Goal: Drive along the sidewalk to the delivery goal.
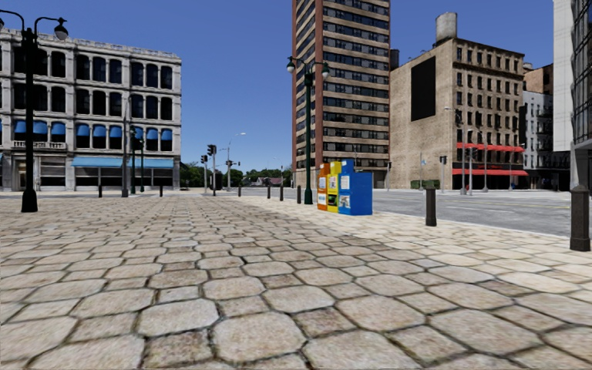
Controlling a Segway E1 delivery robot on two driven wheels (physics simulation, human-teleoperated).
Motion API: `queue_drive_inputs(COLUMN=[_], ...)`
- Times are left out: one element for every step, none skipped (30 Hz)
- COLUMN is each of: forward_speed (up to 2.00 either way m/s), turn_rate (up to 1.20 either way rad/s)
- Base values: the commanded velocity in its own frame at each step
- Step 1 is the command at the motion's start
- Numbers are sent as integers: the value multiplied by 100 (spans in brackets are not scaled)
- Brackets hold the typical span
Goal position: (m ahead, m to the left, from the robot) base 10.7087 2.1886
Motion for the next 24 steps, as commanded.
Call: queue_drive_inputs(forward_speed=[180,180,180,180,180,180,180,180,180,180,180,180,180,180,180,180,180,180,180,180,180,180,180,180], turn_rate=[0,0,0,0,0,0,0,0,0,0,0,0,0,0,0,0,0,0,0,0,0,0,0,0])
